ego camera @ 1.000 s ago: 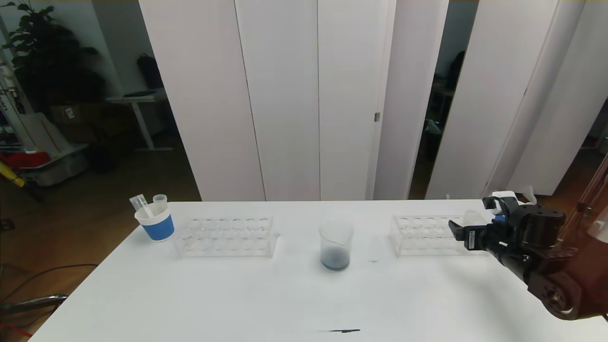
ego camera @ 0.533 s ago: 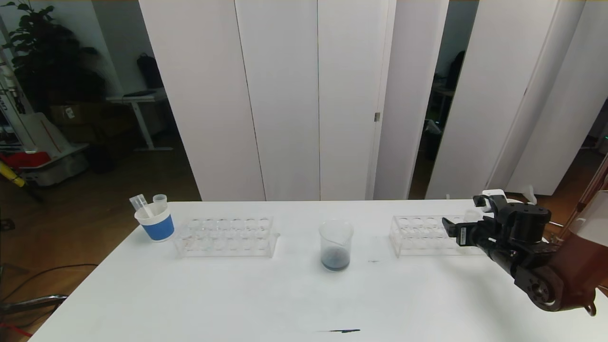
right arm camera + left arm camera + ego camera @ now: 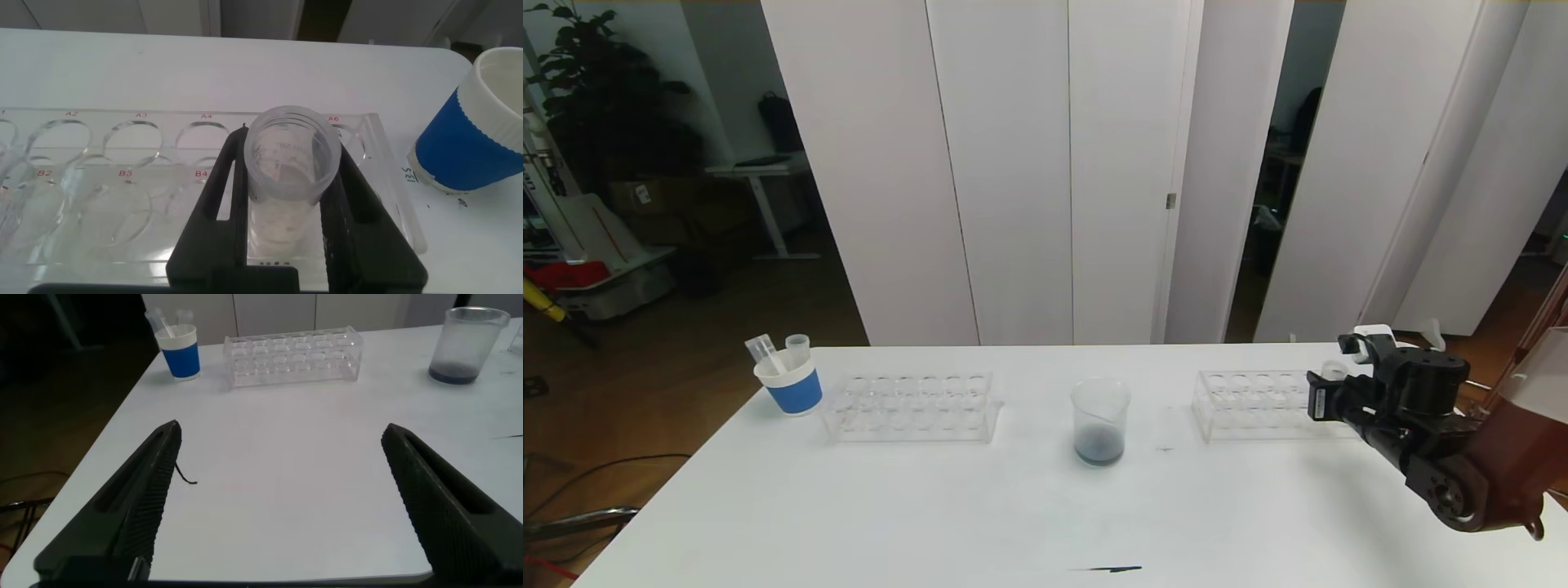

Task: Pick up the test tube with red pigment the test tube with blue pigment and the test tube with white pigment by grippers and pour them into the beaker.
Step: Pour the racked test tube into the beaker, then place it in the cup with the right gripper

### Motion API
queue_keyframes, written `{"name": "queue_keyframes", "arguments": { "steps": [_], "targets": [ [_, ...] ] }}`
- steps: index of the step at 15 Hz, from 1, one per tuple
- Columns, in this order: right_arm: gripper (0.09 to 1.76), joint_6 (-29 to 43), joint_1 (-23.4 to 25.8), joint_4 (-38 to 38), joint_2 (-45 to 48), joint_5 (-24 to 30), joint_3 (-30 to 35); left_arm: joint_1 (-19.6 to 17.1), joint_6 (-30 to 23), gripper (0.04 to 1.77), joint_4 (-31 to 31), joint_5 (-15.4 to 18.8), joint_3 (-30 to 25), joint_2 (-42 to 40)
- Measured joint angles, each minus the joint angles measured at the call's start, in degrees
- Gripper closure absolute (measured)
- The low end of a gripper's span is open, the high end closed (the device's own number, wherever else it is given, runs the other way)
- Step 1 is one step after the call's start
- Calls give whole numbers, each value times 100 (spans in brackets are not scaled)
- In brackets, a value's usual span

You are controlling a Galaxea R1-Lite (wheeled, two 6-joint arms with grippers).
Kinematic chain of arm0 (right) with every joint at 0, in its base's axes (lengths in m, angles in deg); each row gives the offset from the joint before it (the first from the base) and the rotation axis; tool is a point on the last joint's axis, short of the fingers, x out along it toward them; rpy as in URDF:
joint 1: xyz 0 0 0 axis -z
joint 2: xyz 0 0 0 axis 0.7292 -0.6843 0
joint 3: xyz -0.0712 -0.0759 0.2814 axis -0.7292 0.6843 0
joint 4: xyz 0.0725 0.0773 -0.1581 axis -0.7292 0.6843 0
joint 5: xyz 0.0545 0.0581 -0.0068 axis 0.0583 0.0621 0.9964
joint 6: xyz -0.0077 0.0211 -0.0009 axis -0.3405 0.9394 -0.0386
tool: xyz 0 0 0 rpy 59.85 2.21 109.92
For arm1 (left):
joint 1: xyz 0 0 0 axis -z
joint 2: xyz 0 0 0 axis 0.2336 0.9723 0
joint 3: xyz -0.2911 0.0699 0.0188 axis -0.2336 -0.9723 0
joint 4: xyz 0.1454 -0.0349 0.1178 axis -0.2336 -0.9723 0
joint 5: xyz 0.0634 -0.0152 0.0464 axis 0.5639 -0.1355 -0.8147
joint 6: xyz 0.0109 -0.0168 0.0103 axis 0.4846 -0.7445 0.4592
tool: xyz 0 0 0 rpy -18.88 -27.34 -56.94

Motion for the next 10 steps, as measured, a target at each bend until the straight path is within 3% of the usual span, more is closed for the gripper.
{"name": "queue_keyframes", "arguments": {
  "steps": [6, 10],
  "targets": [
    [127, 41, 2, 2, 20, 15, -9, 0, -2, 6, 0, -2, 0, 0],
    [127, 435, 13, 7, 107, 50, -122, 0, -2, 6, 2, 0, 0, 0]
  ]
}}
